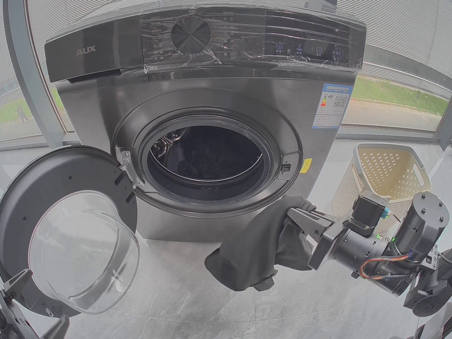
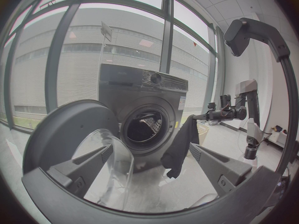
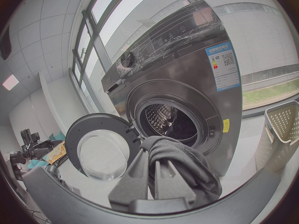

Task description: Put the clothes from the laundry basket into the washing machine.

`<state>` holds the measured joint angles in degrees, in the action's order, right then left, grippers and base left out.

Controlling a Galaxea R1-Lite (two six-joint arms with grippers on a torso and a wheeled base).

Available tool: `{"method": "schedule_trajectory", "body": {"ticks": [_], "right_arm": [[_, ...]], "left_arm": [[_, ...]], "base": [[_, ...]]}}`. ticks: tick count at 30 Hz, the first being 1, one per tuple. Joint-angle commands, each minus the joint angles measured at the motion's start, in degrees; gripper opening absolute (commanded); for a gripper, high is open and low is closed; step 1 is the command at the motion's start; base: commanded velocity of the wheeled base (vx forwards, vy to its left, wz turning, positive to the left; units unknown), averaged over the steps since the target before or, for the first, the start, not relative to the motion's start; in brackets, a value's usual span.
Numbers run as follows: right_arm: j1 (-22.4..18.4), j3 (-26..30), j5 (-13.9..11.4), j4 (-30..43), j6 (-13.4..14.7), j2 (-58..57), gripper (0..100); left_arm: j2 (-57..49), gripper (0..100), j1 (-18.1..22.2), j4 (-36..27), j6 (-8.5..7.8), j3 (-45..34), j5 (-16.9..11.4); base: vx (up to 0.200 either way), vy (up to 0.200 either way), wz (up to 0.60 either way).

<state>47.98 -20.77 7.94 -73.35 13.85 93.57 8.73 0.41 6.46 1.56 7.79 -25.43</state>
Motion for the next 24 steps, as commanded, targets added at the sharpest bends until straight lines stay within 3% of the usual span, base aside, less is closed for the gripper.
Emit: {"method": "schedule_trajectory", "body": {"ticks": [1, 3, 6, 8, 12, 16, 18, 24], "right_arm": [[2.38, -7.70, 5.25, -5.14, 0.04, 11.37, 0], [1.85, -12.54, 6.65, -4.43, 0.04, 13.92, 0], [1.85, -13.59, 6.92, -4.43, 0.04, 14.71, 0], [1.85, -16.76, 8.24, -4.08, -0.05, 16.99, 0], [2.12, -18.16, 7.44, -3.47, -0.14, 18.93, 0], [2.20, -22.56, 5.34, -1.36, 0.30, 19.19, 0], [2.47, -25.02, 5.34, -0.74, 0.74, 19.10, 0], [2.64, -25.72, 5.34, -0.83, 1.80, 19.10, 0]], "left_arm": [[25.55, 100, -2.61, 8.22, -0.77, 3.11, -10.17], [33.81, 100, -7.01, 14.46, -0.68, 3.28, -10.17], [35.48, 100, -8.06, 15.78, -0.68, 3.37, -10.08], [42.78, 100, -12.54, 20.43, -0.95, 3.81, -8.32], [48.14, 100, -18.96, 23.60, -2.09, 3.55, -4.80], [55.52, 100, -27.05, 27.73, -0.07, 5.75, 0.38], [59.21, 100, -29.51, 30.28, 1.16, 6.45, 1.08], [69.49, 100, -30.56, 36.34, 1.43, 8.21, 1.61]], "base": [[0.000, 0.000, 0.00], [0.000, 0.000, 0.00], [0.000, 0.000, 0.00], [0.000, 0.000, 0.00], [0.000, 0.000, 0.00], [0.000, 0.000, 0.00], [0.000, 0.000, 0.00], [0.000, 0.000, 0.00]]}}
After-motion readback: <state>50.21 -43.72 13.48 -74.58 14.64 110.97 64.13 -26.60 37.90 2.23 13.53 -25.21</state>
